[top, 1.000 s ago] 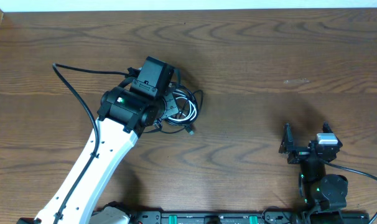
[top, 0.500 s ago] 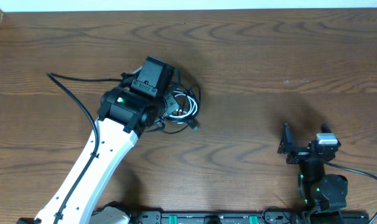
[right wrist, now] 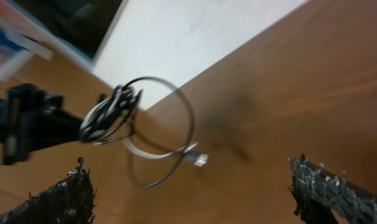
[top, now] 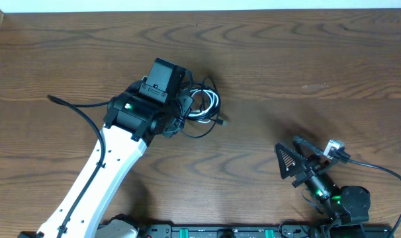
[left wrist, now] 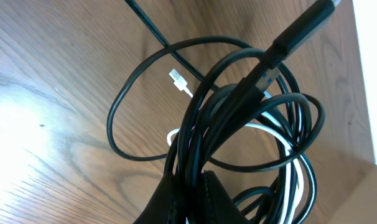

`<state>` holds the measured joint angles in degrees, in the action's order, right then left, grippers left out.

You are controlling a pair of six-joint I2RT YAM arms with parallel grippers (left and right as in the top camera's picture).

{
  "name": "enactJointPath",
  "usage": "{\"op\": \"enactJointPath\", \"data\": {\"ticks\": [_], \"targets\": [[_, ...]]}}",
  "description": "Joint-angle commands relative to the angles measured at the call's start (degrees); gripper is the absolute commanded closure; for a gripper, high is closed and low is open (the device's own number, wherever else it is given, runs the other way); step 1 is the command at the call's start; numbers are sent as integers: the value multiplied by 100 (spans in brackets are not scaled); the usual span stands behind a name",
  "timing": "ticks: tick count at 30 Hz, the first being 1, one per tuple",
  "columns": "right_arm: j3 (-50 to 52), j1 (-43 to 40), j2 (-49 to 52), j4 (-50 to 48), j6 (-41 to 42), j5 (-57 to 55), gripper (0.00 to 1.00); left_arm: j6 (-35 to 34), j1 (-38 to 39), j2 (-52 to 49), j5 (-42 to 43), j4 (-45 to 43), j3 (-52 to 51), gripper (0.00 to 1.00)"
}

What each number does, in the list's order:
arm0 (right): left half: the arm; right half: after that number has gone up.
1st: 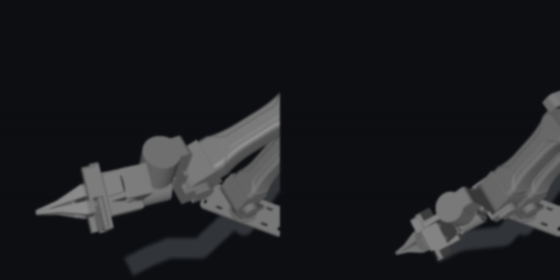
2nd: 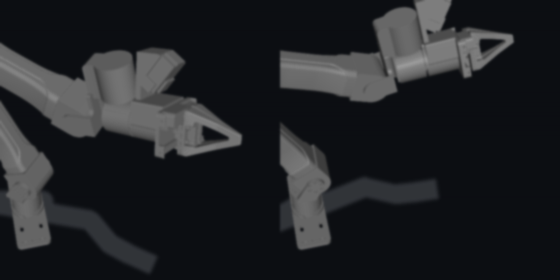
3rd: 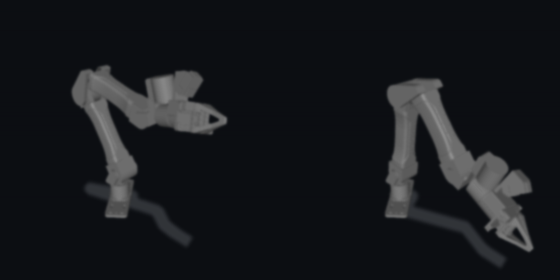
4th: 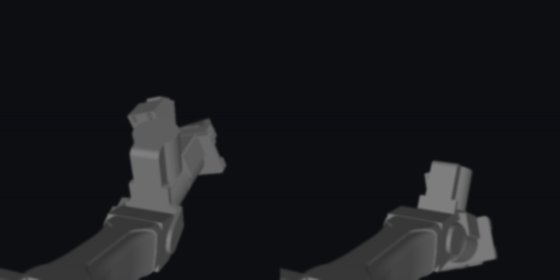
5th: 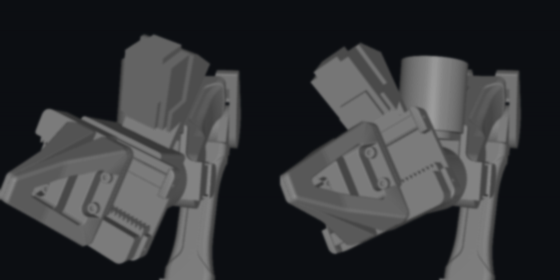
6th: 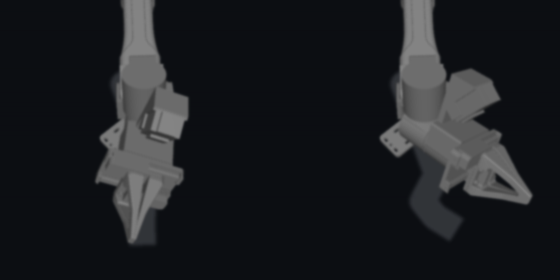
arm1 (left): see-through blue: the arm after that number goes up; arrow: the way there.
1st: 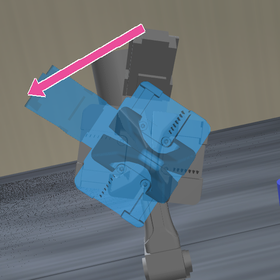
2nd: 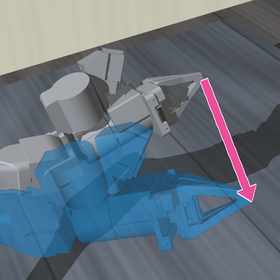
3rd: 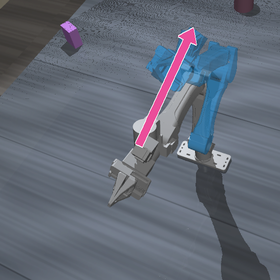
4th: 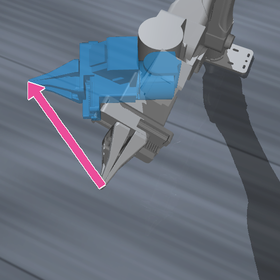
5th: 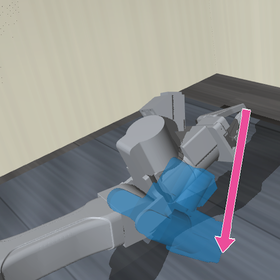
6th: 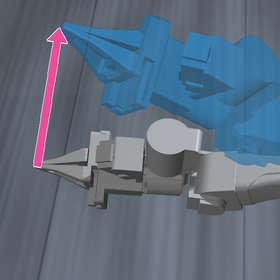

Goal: Untangle cables
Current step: 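Move the right gripper toward the bundle held by the left gripper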

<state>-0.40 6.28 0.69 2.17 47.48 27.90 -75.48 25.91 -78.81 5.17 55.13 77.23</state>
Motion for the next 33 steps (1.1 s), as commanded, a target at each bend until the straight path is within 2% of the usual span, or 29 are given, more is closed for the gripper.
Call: {"op": "enactJointPath", "data": {"ticks": [1,5,9,13,18,21,23,27,29,33], "targets": [[9,-7,-20,15,892,442,1,-173,-7,-2,192,-35,24,92],[9,-7,-20,-7,1084,-50,1,116,-7,-61,190,-83,24,92],[9,-7,-20,-129,525,-378,1,1307,-7,-195,262,-258,24,92],[9,-7,-20,-415,457,-199,2,2280,-7,-380,678,-581,24,92],[-28,-7,68,-413,1187,195,3,3418,22,-634,1622,-1353,24,92],[-35,-7,179,-435,1650,592,3,3497,37,-785,2000,-1633,24,92],[-35,-7,262,-431,1672,835,3,3436,37,-870,2151,-1694,24,92],[-35,-7,463,-439,1602,957,3,2496,37,-977,2177,-1622,24,92],[-35,-7,518,-487,1589,927,4,2437,37,-990,2437,-1655,24,92],[-35,-7,538,-1093,1589,848,13,4330,96,-990,2586,-1665,24,92]]}}
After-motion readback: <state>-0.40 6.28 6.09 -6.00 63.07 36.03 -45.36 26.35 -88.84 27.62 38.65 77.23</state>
